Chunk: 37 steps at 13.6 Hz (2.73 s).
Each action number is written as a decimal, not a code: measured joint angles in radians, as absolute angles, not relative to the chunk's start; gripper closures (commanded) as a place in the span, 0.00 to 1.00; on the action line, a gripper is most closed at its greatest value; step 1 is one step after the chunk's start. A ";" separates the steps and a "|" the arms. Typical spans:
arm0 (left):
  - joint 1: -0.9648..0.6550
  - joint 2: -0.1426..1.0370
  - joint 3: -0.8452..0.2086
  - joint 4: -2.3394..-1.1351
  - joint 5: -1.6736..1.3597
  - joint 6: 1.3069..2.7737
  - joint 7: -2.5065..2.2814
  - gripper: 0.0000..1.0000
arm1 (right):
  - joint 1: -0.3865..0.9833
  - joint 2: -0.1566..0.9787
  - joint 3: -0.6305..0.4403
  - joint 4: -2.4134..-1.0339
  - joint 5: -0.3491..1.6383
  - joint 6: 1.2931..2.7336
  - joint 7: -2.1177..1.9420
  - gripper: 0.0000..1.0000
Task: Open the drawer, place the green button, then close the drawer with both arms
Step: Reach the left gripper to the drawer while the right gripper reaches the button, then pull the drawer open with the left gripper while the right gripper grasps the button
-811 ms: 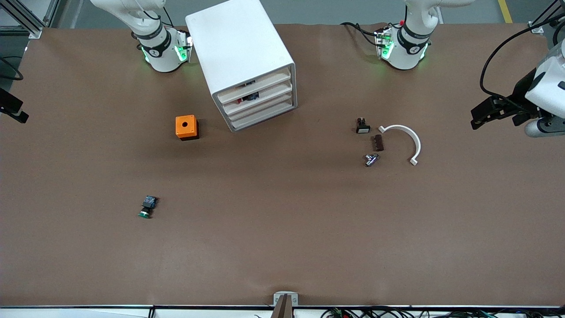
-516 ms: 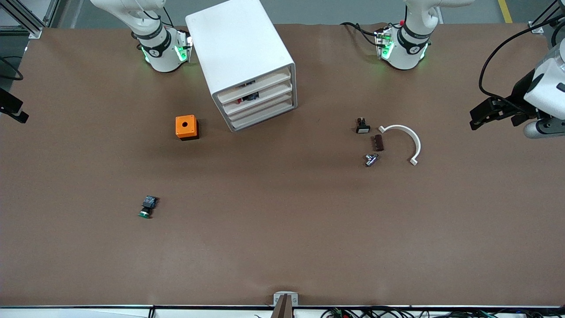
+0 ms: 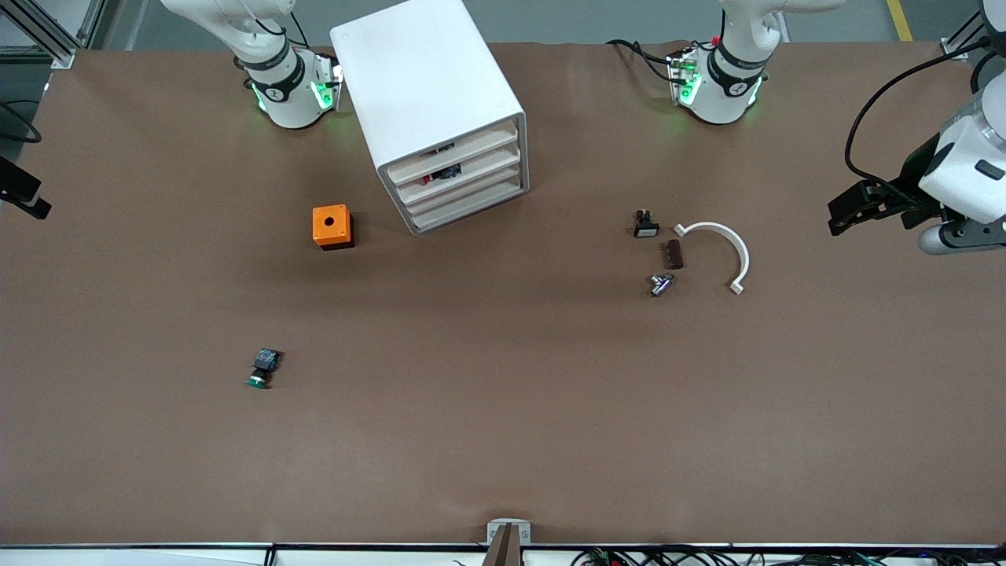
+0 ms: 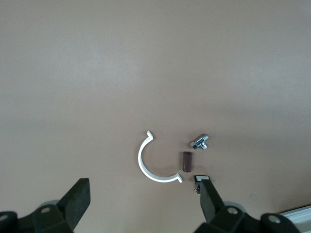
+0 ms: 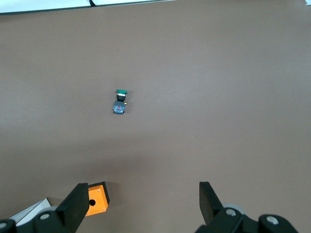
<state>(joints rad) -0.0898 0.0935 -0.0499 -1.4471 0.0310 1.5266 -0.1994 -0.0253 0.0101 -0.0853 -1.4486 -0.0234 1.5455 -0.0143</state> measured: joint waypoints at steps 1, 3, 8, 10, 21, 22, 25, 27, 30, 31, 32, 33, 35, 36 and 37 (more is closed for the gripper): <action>-0.090 0.095 -0.052 -1.448 0.031 1.525 -0.197 0.00 | -0.025 0.010 -0.085 -1.449 -0.023 1.545 -0.014 0.00; -0.091 0.115 -0.065 -1.451 0.015 1.505 -0.165 0.00 | -0.025 0.010 -0.085 -1.449 -0.023 1.545 -0.014 0.00; -0.098 0.297 -0.122 -1.473 -0.191 1.489 -0.083 0.00 | -0.025 0.016 -0.085 -1.453 -0.023 1.541 -0.014 0.00; -0.103 0.370 -0.172 -1.472 -0.250 1.490 -0.075 0.00 | -0.025 0.040 -0.085 -1.460 -0.023 1.539 -0.014 0.00; -0.162 0.658 -0.282 -1.508 -0.718 1.540 0.139 0.00 | 0.019 0.363 -0.076 -1.610 -0.007 1.921 0.113 0.00; -0.183 0.677 -0.289 -1.516 -0.744 1.571 0.174 0.00 | 0.029 0.383 -0.075 -1.638 0.007 1.981 0.124 0.00; -0.259 0.752 -0.296 -1.535 -0.832 1.654 0.307 0.00 | 0.050 0.473 -0.075 -1.674 0.026 2.123 0.132 0.00; -0.283 0.805 -0.296 -1.538 -0.889 1.682 0.414 0.00 | 0.059 0.543 -0.075 -1.675 0.061 2.192 0.135 0.00; -0.303 0.850 -0.297 -1.553 -0.983 1.697 0.544 0.00 | 0.063 0.618 -0.075 -1.674 0.138 2.250 0.135 0.00; -0.317 0.858 -0.297 -1.560 -1.017 1.711 0.573 0.00 | 0.063 0.635 -0.075 -1.674 0.142 2.273 0.135 0.00; -0.337 0.862 -0.298 -1.569 -1.054 1.736 0.600 0.00 | 0.063 0.651 -0.076 -1.674 0.143 2.295 0.135 0.00; -0.362 0.865 -0.299 -1.581 -1.091 1.768 0.635 0.07 | 0.063 0.664 -0.076 -1.674 0.144 2.311 0.135 0.00; -0.416 0.876 -0.299 -1.599 -1.149 1.820 0.742 0.09 | 0.063 0.686 -0.076 -1.674 0.146 2.325 0.148 0.00; -0.438 0.885 -0.299 -1.604 -1.171 1.836 0.787 0.11 | 0.064 0.694 -0.076 -1.674 0.148 2.327 0.171 0.00; -0.450 0.896 -0.299 -1.605 -1.180 1.846 0.813 0.13 | 0.065 0.697 -0.075 -1.674 0.148 2.327 0.197 0.00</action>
